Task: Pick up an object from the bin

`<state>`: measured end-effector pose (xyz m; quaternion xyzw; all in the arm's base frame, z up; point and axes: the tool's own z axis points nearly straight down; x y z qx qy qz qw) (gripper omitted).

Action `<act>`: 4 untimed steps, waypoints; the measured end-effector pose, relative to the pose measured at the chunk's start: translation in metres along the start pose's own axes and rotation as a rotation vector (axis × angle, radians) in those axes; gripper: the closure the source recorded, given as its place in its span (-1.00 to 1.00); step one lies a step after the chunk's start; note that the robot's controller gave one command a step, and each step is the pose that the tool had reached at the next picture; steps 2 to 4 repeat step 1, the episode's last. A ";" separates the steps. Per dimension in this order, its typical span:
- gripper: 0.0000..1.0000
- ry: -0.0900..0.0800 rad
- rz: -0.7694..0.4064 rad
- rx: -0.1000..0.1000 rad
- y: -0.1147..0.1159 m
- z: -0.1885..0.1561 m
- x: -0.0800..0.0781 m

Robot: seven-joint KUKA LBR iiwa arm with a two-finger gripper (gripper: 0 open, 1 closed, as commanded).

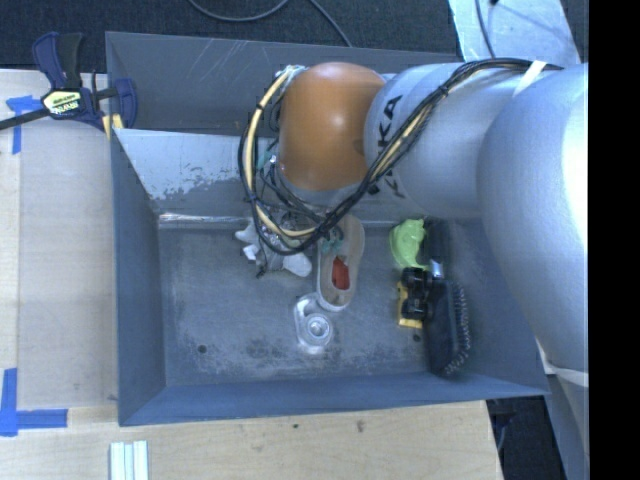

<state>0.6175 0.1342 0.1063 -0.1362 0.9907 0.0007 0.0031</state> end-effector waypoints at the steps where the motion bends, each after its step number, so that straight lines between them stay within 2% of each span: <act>1: 1.00 0.000 0.024 -0.001 -0.003 -0.117 0.006; 4: 1.00 0.000 0.024 -0.001 -0.003 -0.117 0.006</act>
Offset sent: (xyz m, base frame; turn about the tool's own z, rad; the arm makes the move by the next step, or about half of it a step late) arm 0.0000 0.0000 0.0000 0.0000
